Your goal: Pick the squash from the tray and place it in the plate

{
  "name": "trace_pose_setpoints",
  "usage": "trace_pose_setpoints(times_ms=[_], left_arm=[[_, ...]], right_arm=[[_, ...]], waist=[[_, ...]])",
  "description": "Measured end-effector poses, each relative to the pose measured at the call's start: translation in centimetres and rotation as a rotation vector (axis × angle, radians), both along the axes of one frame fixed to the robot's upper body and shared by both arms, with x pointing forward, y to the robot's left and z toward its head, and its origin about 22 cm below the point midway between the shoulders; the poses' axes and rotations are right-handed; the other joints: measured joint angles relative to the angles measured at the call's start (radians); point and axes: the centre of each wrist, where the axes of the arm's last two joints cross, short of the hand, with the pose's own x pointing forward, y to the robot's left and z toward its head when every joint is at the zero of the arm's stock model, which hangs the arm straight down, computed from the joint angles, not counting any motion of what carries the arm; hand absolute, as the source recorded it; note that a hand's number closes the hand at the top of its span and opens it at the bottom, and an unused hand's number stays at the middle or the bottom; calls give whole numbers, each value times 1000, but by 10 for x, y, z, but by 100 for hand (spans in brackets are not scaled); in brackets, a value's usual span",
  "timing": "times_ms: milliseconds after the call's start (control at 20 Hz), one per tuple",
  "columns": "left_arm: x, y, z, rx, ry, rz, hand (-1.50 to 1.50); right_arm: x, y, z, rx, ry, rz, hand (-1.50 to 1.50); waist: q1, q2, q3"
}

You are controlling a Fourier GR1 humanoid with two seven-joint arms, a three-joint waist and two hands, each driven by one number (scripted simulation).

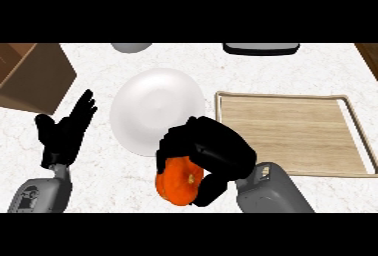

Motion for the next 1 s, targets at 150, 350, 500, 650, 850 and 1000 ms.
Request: trace_pose_setpoints(times_ms=[150,350,500,650,850,1000], left_arm=[[4,7,3,9,-1,-4,0],[4,6,2,2,-5,-8,0],[7,2,2,-5,-10,-16,0],[7,5,6,0,-7,-19,0],[8,1,6,1,-10,-26,0],[6,0,8,5,-9,-32,0]], right_arm=[[28,1,-2,-6,12,-45,150],[67,5,-5,-28,19,-94,150],[87,10,-17,-72,-2,-112,150],[106,7,-26,-160,-20,-110,150],[124,7,-37,-247,95,-97,-150],[133,8,-45,-294,128,-45,-150]], waist=[[1,1,0],[8,3,0],[13,4,0],[20,6,0],[27,9,0],[29,10,0]])
